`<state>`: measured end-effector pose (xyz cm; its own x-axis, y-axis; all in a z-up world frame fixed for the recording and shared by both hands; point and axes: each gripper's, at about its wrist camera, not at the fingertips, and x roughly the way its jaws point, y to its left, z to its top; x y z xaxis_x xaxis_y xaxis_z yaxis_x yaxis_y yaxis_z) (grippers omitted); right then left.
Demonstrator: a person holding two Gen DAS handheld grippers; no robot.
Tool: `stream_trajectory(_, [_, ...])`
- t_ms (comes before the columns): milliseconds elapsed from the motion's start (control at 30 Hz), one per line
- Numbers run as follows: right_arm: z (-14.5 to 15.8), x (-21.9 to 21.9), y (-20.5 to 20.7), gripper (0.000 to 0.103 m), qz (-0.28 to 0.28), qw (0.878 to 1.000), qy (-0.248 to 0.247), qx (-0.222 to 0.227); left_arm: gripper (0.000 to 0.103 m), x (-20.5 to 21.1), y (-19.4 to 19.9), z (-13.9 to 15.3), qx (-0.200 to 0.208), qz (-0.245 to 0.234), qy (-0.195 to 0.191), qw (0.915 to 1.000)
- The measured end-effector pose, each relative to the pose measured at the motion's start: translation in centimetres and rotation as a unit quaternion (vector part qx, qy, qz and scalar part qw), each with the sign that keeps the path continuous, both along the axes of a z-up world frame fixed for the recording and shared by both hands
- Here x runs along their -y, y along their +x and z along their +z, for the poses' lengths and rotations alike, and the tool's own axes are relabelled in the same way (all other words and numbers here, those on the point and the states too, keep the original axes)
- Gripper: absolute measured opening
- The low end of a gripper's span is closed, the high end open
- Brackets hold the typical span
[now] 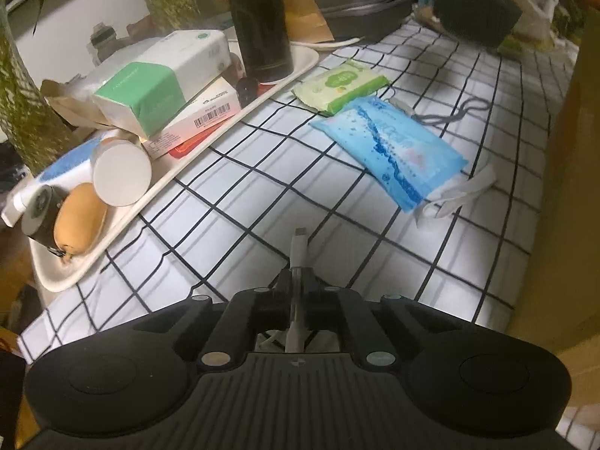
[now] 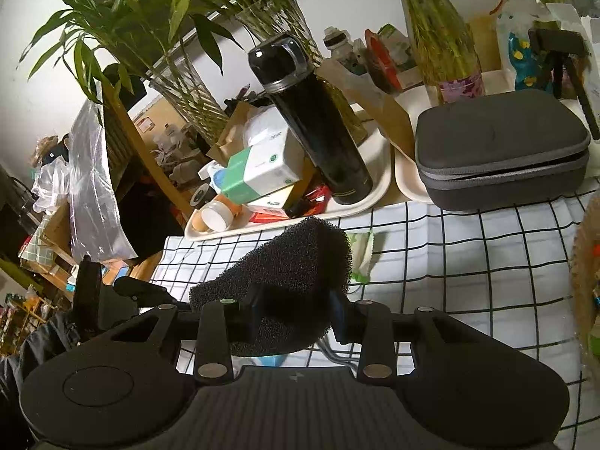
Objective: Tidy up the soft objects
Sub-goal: 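Carry the sponge and white strip into the box and open both tools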
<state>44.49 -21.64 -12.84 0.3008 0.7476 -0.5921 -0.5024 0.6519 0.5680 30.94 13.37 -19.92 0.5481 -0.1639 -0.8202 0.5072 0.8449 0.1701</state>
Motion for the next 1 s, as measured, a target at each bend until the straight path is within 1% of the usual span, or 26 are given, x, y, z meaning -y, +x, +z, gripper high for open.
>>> stream_trajectory(100, [0.6,0.1,-0.8,0.039,0.006,1.0,0.003,0.01,0.006,0.1,-0.2,0.2,0.001,0.017,0.012,0.9998])
stream_trajectory(167, [1.1,0.6,-1.3,0.039,0.007,1.0,0.012,0.016,0.006,0.1,-0.3,0.7,0.002,0.036,0.014,0.9992])
stream_trajectory(267, [2.3,1.0,-2.5,0.039,-0.004,0.999,0.003,0.049,0.006,0.3,-0.8,1.9,0.014,0.066,0.015,0.9976])
stream_trajectory(333, [3.4,1.1,-3.5,0.039,-0.018,0.997,-0.009,0.077,0.006,0.3,-1.1,3.1,0.022,0.09,0.004,0.9957])
stream_trajectory(433, [5.2,0.7,-5.7,0.039,-0.024,0.991,-0.032,0.127,0.006,0.3,-1.6,5.4,0.032,0.115,-0.024,0.9926])
stream_trajectory(533, [6.5,0.4,-7.7,0.039,-0.033,0.986,-0.044,0.155,0.006,0.3,-2.5,7.9,0.043,0.133,-0.05,0.9888])
stream_trajectory(633, [7.4,0.1,-9.6,0.039,-0.031,0.981,-0.067,0.177,0.006,0.6,-3.4,10.2,0.047,0.133,-0.076,0.9871])
stream_trajectory(733, [8.9,-0.1,-11.9,0.039,-0.018,0.974,-0.089,0.208,0.006,1.0,-4.4,12.4,0.056,0.141,-0.08,0.9852])
stream_trajectory(833, [10.5,0.1,-13.9,0.039,-0.012,0.967,-0.099,0.233,0.006,1.3,-5.5,14.7,0.061,0.148,-0.096,0.9824])
stream_trajectory(1000, [11.8,0.4,-16.9,0.039,-0.002,0.96,-0.116,0.256,0.006,3.0,-7.7,18.1,0.072,0.15,-0.102,0.9807])
